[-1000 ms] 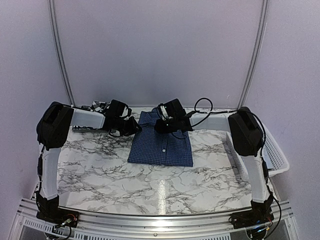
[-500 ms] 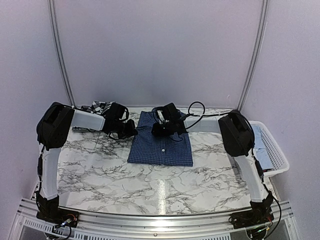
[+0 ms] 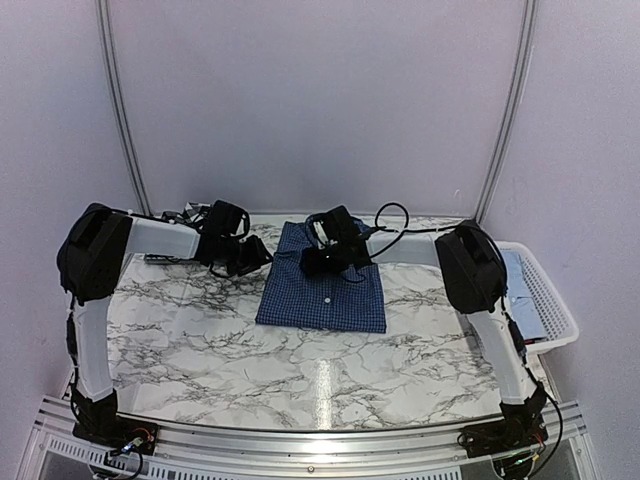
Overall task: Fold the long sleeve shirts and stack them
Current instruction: Smooth out the 2/3-rectangle-folded shirt at the center of the board.
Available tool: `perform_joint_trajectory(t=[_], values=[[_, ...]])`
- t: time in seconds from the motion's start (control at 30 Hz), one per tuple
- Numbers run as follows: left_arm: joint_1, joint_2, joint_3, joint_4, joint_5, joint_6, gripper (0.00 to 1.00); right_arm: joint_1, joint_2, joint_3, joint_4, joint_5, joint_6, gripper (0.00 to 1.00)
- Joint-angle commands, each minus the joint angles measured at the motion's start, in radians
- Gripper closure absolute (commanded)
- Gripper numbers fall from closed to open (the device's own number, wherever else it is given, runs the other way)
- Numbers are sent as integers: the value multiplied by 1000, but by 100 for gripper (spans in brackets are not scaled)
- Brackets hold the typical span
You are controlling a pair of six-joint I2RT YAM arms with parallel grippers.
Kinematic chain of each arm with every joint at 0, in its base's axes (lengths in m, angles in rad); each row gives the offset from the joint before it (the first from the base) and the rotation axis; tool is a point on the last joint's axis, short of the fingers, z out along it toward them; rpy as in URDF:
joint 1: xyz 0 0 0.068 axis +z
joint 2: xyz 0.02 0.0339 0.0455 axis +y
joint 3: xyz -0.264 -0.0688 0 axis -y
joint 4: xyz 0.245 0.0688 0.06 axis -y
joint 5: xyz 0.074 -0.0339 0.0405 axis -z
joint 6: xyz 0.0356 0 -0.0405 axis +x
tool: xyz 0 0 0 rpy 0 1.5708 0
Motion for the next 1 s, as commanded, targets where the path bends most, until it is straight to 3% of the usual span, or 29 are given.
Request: perform_joint_trajectory(t=[0.0, 0.17, 0.47, 0.6, 0.77, 0.97], values=[[6, -134, -55, -28, -20, 24, 55, -18, -107, 58, -98, 20, -38, 33], [-7, -182, -121, -28, 33, 18, 54, -65, -240, -55, -95, 2, -37, 30], [-66, -244, -246, -66, 69, 35, 53, -220, -360, -424, 93, -252, -8, 57], [-85, -263, -292, -80, 55, 40, 52, -272, -316, -453, 117, -328, -2, 62], [-95, -294, -336, -88, 34, 40, 52, -313, -275, -448, 76, -268, 37, 65], [-102, -316, -365, -108, 10, 40, 52, -329, -304, -454, 44, -238, 35, 61]])
